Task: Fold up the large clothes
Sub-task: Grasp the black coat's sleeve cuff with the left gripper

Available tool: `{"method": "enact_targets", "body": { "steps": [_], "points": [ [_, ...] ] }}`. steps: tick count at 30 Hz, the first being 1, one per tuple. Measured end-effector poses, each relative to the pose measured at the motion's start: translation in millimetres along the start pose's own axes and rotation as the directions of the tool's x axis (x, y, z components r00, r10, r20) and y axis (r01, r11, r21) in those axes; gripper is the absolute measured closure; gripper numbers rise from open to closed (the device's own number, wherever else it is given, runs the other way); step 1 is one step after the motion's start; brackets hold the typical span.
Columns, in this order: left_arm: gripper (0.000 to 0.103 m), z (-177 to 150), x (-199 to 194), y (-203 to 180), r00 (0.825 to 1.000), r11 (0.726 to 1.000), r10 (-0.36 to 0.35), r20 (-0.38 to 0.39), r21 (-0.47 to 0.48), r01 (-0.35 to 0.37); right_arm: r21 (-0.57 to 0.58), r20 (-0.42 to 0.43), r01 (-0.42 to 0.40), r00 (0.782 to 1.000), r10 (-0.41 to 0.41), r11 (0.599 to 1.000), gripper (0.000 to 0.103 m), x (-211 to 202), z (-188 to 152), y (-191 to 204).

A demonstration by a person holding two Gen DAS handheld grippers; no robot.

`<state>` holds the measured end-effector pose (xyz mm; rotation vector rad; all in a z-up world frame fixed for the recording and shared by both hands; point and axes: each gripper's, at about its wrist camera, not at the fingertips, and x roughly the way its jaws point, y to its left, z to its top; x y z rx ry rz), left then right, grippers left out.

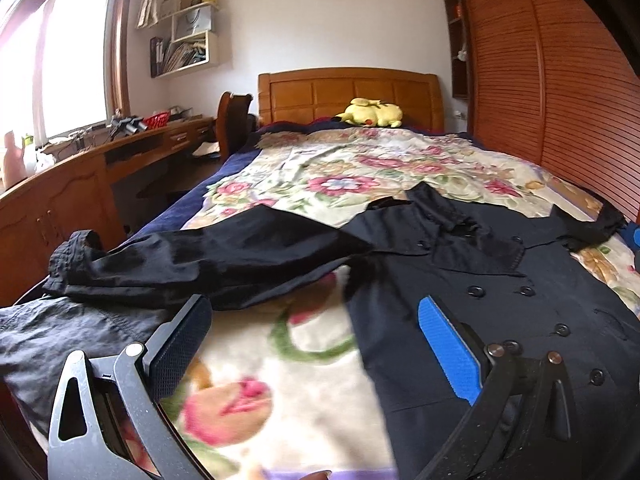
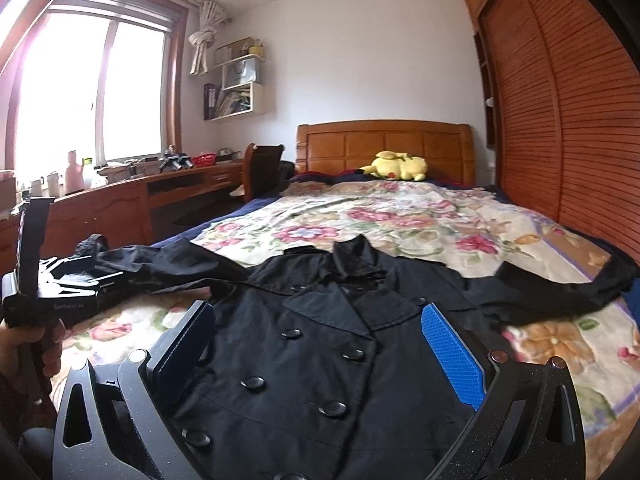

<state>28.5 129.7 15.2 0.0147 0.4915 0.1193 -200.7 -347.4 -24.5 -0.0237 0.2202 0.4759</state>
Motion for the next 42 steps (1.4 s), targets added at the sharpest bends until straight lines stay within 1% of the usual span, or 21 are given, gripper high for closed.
{"method": "enact_targets", "body": {
  "steps": [7, 10, 13, 19, 21, 24, 26, 28, 30, 33, 35, 37, 39, 41, 42],
  "points": [
    [0.000, 9, 4, 47, 1.000, 1.000, 0.022, -0.014, 0.004, -0.022, -0.032, -0.019, -0.057, 0.998, 0.056, 0.998, 0.000, 32, 18, 16],
    [0.000, 12, 7, 69, 1.000, 1.000, 0.018, -0.024, -0.010, -0.019, -0.045, -0.030, -0.088, 0.996, 0.087, 0.995, 0.000, 48, 24, 25],
    [0.000, 16, 14, 90, 0.998, 0.999, 0.028, -0.049, -0.018, -0.029, -0.052, -0.038, -0.124, 0.992, 0.123, 0.991, 0.000, 58, 25, 33],
    [0.000, 23, 29, 131, 0.993, 0.998, 0.060, -0.098, 0.010, -0.059, -0.072, -0.074, -0.174, 0.983, 0.169, 0.982, 0.000, 74, 22, 33],
    [0.003, 26, 33, 144, 0.992, 0.998, 0.061, -0.115, 0.003, -0.061, -0.067, -0.084, -0.192, 0.979, 0.186, 0.979, 0.000, 78, 21, 29],
    [0.009, 28, 39, 166, 0.987, 0.998, 0.063, -0.145, -0.019, -0.067, -0.067, -0.100, -0.205, 0.975, 0.197, 0.977, 0.000, 86, 23, 21],
    [0.016, 30, 47, 184, 0.983, 0.996, 0.070, -0.172, -0.042, -0.078, -0.069, -0.110, -0.204, 0.974, 0.196, 0.977, 0.000, 91, 24, 13],
    [0.021, 31, 53, 199, 0.978, 0.994, 0.074, -0.194, -0.068, -0.088, -0.065, -0.123, -0.203, 0.973, 0.194, 0.977, 0.000, 99, 24, 3],
    [0.022, 34, 60, 216, 0.971, 0.989, 0.102, -0.214, -0.085, -0.123, -0.051, -0.134, -0.203, 0.972, 0.195, 0.978, 0.000, 104, 25, -2],
    [0.022, 38, 66, 236, 0.960, 0.979, 0.164, -0.225, -0.079, -0.185, -0.029, -0.149, -0.202, 0.969, 0.195, 0.979, 0.000, 112, 29, -8],
    [0.022, 38, 69, 250, 0.952, 0.973, 0.189, -0.241, -0.087, -0.215, -0.030, -0.154, -0.197, 0.970, 0.191, 0.980, 0.000, 120, 33, -4],
    [0.022, 36, 74, 263, 0.938, 0.963, 0.222, -0.265, -0.092, -0.254, -0.037, -0.159, -0.196, 0.969, 0.188, 0.980, 0.000, 123, 34, -3],
    [0.022, 32, 78, 275, 0.926, 0.956, 0.239, -0.292, -0.097, -0.277, -0.048, -0.162, -0.194, 0.970, 0.184, 0.980, 0.000, 130, 35, 2],
    [0.022, 26, 83, 285, 0.909, 0.946, 0.266, -0.322, -0.096, -0.311, -0.053, -0.163, -0.191, 0.970, 0.180, 0.980, 0.000, 124, 33, 19],
    [0.022, 23, 84, 289, 0.901, 0.941, 0.276, -0.334, -0.094, -0.324, -0.046, -0.170, -0.196, 0.968, 0.186, 0.980, 0.000, 123, 32, 19]
  ]
}}
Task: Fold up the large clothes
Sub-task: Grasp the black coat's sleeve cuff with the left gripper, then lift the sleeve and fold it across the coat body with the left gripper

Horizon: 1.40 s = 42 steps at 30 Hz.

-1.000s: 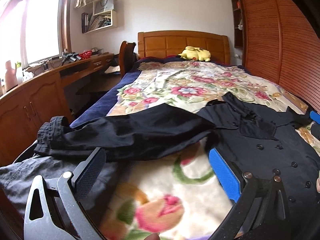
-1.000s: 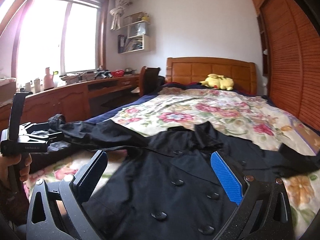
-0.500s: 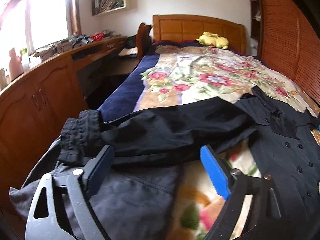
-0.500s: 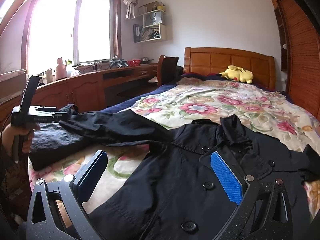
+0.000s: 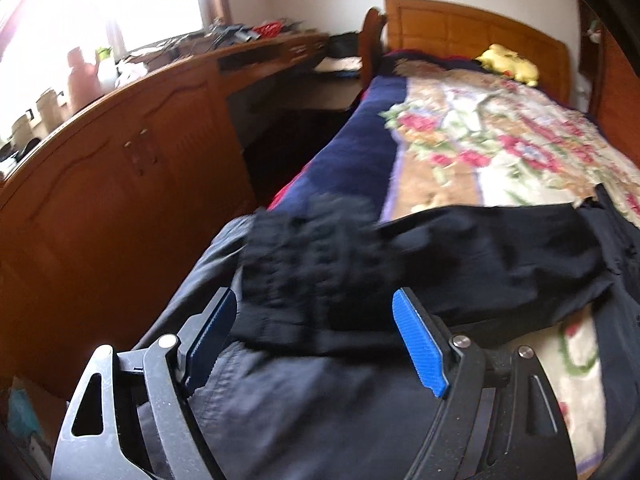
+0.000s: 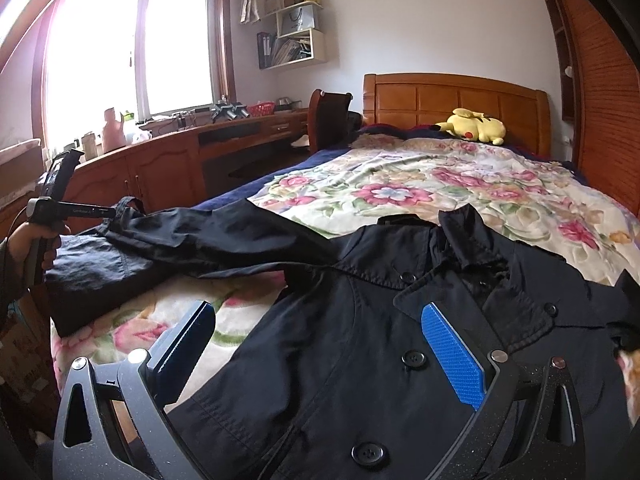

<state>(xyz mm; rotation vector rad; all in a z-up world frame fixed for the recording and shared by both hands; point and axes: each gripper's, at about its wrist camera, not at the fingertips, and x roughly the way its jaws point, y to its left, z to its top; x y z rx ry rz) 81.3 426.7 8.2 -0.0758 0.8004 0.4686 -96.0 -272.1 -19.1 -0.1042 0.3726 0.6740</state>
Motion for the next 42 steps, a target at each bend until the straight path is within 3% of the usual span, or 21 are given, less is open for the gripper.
{"method": "enact_targets", "body": {
  "steps": [6, 8, 12, 13, 17, 23, 27, 33, 42],
  "points": [
    [0.024, -6, 25, 13, 0.996, 1.000, 0.028, -0.084, -0.008, -0.029, 0.007, -0.006, -0.006, 1.000, 0.007, 1.000, 0.000, -3, -1, 0],
    [0.036, -9, 32, 14, 0.994, 1.000, 0.003, -0.107, -0.014, -0.005, 0.006, -0.008, -0.012, 1.000, 0.012, 1.000, 0.000, -4, -1, 0],
    [0.047, -13, 33, 14, 0.993, 1.000, 0.011, -0.119, -0.016, -0.013, 0.007, -0.001, -0.022, 1.000, 0.022, 1.000, 0.000, -9, -2, -1],
    [0.059, -13, 31, 15, 0.993, 1.000, 0.006, -0.119, -0.024, -0.009, 0.006, 0.001, -0.021, 1.000, 0.021, 1.000, 0.000, -10, -2, -2],
    [0.083, -12, 24, 9, 0.992, 1.000, -0.027, -0.121, -0.004, 0.027, 0.007, 0.009, -0.016, 1.000, 0.016, 1.000, 0.000, -14, -2, -4],
    [0.090, -2, -15, -31, 0.999, 0.995, -0.048, -0.012, 0.089, 0.049, 0.004, 0.033, -0.007, 0.999, 0.007, 1.000, 0.000, -25, -2, -5],
    [0.091, 12, -52, -72, 0.990, 0.985, -0.113, 0.079, 0.143, 0.101, 0.007, 0.041, 0.003, 0.999, -0.003, 1.000, 0.000, -31, -5, -10],
    [0.091, 25, -98, -164, 0.936, 0.940, -0.305, 0.175, 0.213, 0.266, 0.014, 0.023, 0.045, 0.999, -0.046, 0.999, 0.000, -38, -15, -23],
    [0.092, 23, -144, -285, 0.849, 0.833, -0.506, 0.155, 0.345, 0.433, 0.053, 0.029, 0.110, 0.993, -0.111, 0.993, 0.000, -66, -23, -43]
  ]
}}
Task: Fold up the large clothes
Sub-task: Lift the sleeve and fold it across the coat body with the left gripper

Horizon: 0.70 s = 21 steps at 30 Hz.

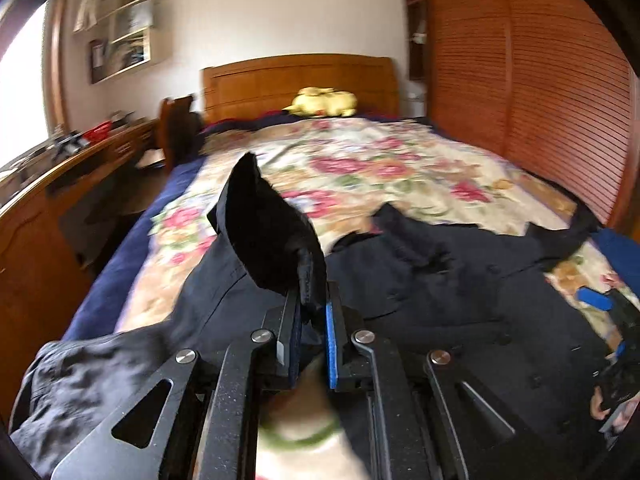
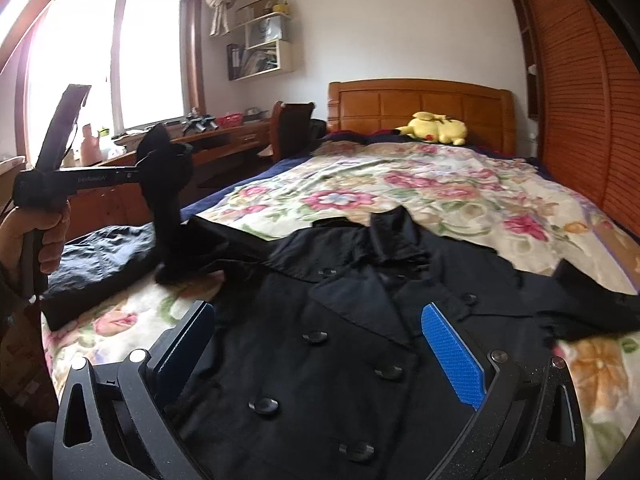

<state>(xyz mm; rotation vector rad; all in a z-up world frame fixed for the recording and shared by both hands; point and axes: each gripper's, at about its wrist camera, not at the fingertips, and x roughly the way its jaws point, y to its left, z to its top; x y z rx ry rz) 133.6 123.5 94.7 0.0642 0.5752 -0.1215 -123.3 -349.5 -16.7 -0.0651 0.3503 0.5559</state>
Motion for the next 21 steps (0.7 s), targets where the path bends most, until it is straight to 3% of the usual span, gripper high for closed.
{"method": "enact_targets", "body": {
  "steps": [10, 16, 21],
  "points": [
    [0.092, 25, -4, -93, 0.991, 0.986, -0.134, 0.018, 0.104, 0.131, 0.059, 0.021, 0.058, 0.998, -0.060, 0.997, 0.000, -29, -4, -26],
    [0.092, 21, -11, -139, 0.973, 0.961, -0.231, -0.003, 0.158, 0.229, 0.094, 0.036, 0.079, 0.996, -0.083, 0.992, 0.000, -44, -7, -32],
    [0.080, 0, -9, -160, 0.969, 0.958, -0.243, -0.032, 0.147, 0.245, 0.127, 0.048, 0.080, 0.995, -0.086, 0.989, 0.000, -46, -5, -37]
  ]
}}
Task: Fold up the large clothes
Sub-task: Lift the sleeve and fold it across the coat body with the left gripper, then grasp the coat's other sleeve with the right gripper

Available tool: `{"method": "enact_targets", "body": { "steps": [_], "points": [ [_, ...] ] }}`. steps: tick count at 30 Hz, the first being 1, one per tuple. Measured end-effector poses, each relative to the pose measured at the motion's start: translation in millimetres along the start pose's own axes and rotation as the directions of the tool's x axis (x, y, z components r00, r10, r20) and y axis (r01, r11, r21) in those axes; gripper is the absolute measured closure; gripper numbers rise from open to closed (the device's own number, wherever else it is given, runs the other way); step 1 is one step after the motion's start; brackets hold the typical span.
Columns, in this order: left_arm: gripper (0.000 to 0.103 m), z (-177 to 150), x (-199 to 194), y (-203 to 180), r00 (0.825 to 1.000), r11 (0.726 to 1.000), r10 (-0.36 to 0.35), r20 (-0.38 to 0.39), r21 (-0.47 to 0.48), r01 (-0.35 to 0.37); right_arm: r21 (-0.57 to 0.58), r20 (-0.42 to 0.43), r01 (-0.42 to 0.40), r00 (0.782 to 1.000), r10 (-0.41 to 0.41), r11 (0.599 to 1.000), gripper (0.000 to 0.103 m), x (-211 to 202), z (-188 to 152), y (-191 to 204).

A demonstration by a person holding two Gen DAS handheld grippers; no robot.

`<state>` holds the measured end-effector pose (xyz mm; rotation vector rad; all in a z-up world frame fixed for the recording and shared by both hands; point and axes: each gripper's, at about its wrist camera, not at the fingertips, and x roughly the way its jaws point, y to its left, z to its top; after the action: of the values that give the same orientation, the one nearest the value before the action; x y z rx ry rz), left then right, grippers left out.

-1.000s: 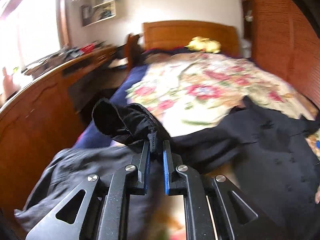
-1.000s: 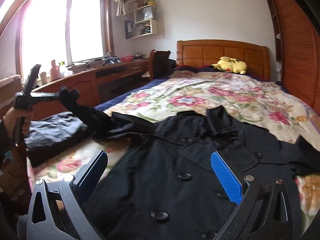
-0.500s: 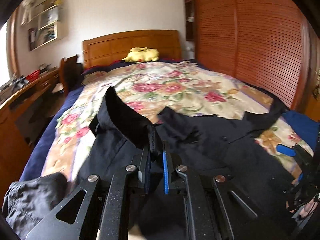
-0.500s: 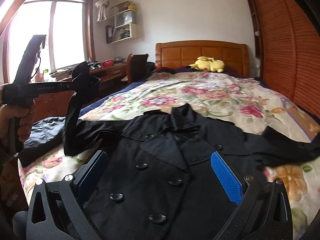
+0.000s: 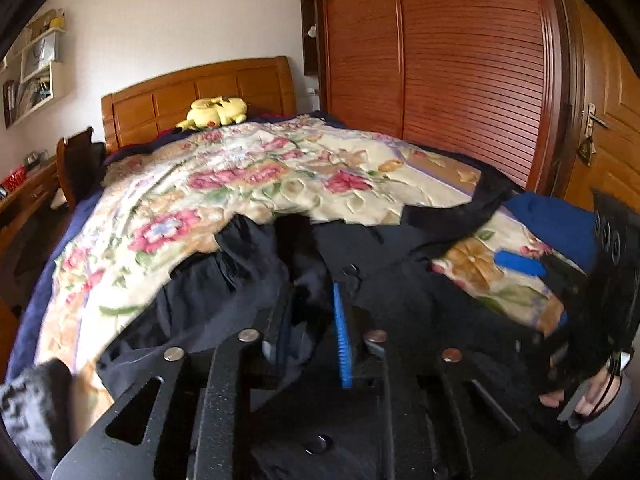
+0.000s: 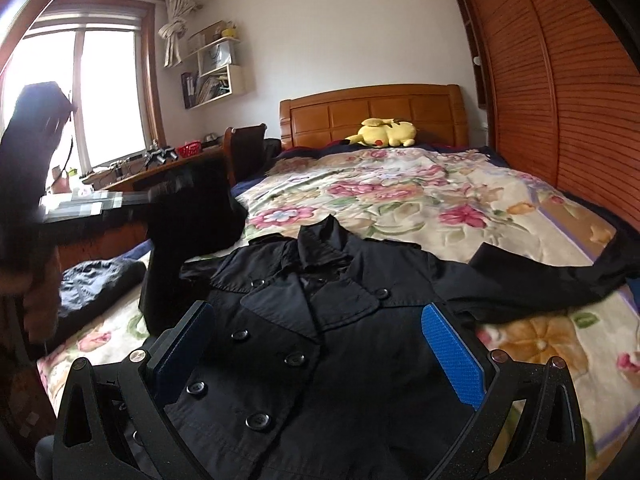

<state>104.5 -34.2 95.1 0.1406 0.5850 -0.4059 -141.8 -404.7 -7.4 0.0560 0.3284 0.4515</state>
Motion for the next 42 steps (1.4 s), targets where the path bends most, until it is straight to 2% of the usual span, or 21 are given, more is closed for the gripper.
{"method": "enact_targets", "body": {
  "steps": [3, 6, 9, 10, 13, 16, 19, 21, 23, 27, 29, 36, 42],
  "points": [
    [0.079, -15, -1, -2, 1.000, 1.000, -0.012, -0.007, -0.020, 0.012, 0.014, 0.000, -0.013, 1.000, 0.013, 1.000, 0.000, -1, -2, 3],
    [0.072, -25, -5, -5, 1.000, 0.999, -0.031, 0.003, -0.031, 0.031, 0.012, 0.001, -0.019, 1.000, 0.019, 1.000, 0.000, -3, -3, 8],
    [0.068, -34, -9, -4, 1.000, 0.999, -0.017, 0.011, -0.028, 0.017, 0.003, 0.000, -0.023, 1.000, 0.023, 1.000, 0.000, -3, -4, 8],
    [0.062, -37, -10, -3, 1.000, 1.000, -0.008, 0.012, -0.023, 0.008, -0.004, -0.002, -0.022, 1.000, 0.022, 1.000, 0.000, -2, -5, 12],
    [0.060, -51, -14, 1, 0.999, 1.000, 0.025, 0.020, -0.012, -0.025, -0.013, -0.023, -0.029, 0.999, 0.028, 0.999, 0.000, 7, -3, 11],
    [0.050, -64, -14, 8, 0.999, 0.999, 0.041, 0.015, -0.022, -0.041, -0.023, -0.054, -0.040, 0.998, 0.039, 0.999, 0.000, 18, 0, 9],
    [0.044, -79, -18, 14, 0.997, 0.997, 0.068, 0.024, -0.042, -0.067, -0.028, -0.094, -0.054, 0.994, 0.051, 0.998, 0.002, 28, 0, 9],
    [0.037, -85, -19, 19, 0.997, 0.996, 0.070, 0.028, -0.051, -0.068, -0.030, -0.123, -0.062, 0.991, 0.058, 0.998, 0.003, 36, 0, 10],
    [0.025, -92, -22, 24, 0.996, 0.995, 0.081, 0.038, -0.063, -0.079, -0.032, -0.153, -0.072, 0.986, 0.066, 0.997, 0.005, 45, 0, 11],
    [0.020, -100, -29, 36, 0.994, 0.991, 0.091, 0.060, -0.107, -0.084, -0.048, -0.210, -0.089, 0.975, 0.077, 0.995, 0.007, 61, -1, 13],
    [0.012, -102, -34, 40, 0.991, 0.987, 0.113, 0.078, -0.122, -0.103, -0.061, -0.231, -0.090, 0.970, 0.074, 0.994, 0.008, 68, -1, 16],
    [0.011, -106, -44, 51, 0.971, 0.972, 0.205, 0.120, -0.144, -0.187, -0.048, -0.300, -0.127, 0.948, 0.107, 0.991, 0.015, 91, -9, 14],
    [0.011, -112, -49, 60, 0.964, 0.964, 0.228, 0.134, -0.166, -0.205, -0.064, -0.350, -0.159, 0.928, 0.127, 0.985, 0.028, 104, -15, 19]
  ]
}}
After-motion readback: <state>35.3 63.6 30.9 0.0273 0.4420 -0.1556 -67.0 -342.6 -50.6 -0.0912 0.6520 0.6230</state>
